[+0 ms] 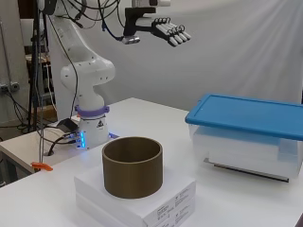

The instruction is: Teleoperate dual arm-hand system to remove items from a box

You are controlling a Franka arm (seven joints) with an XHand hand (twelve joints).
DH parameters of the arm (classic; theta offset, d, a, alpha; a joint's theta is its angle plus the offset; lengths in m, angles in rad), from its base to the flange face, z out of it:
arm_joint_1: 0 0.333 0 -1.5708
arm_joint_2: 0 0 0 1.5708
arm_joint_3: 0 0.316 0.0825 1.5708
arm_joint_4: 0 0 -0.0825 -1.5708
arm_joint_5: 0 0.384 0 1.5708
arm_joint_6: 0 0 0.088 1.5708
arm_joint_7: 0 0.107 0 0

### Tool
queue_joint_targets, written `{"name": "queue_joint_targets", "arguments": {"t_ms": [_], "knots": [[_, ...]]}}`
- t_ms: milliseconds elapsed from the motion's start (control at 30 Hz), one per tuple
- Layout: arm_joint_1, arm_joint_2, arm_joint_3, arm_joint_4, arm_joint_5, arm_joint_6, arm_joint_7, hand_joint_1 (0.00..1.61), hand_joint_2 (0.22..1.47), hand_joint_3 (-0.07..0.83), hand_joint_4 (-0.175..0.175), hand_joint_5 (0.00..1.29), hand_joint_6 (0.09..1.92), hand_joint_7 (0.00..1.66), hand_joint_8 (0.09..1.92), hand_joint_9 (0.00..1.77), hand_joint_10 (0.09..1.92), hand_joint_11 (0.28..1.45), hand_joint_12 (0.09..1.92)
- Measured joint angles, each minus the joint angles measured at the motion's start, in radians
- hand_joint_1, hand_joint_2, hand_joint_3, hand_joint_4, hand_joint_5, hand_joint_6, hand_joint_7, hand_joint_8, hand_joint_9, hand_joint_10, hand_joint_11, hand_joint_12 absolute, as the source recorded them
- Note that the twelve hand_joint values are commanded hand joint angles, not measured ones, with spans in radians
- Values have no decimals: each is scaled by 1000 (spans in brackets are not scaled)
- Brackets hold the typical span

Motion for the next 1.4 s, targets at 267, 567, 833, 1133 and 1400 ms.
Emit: {"name": "queue_joint_targets", "arguments": {"t_ms": [267,567,833,1133,1400], "knots": [[17,281,228,78,46,57,84,58,876,-6,-23,261,87,286,87,340,87,435,87],[42,247,271,-133,86,158,71,111,879,-7,-9,246,87,259,87,306,87,437,87],[60,172,335,-295,-68,258,201,321,818,-18,-8,177,87,215,87,293,87,411,87],[39,292,391,-248,-179,358,304,368,923,26,-11,201,87,213,87,286,87,390,87],[16,443,361,-156,-261,394,325,427,922,-10,-30,196,87,224,87,289,87,382,87]]}}
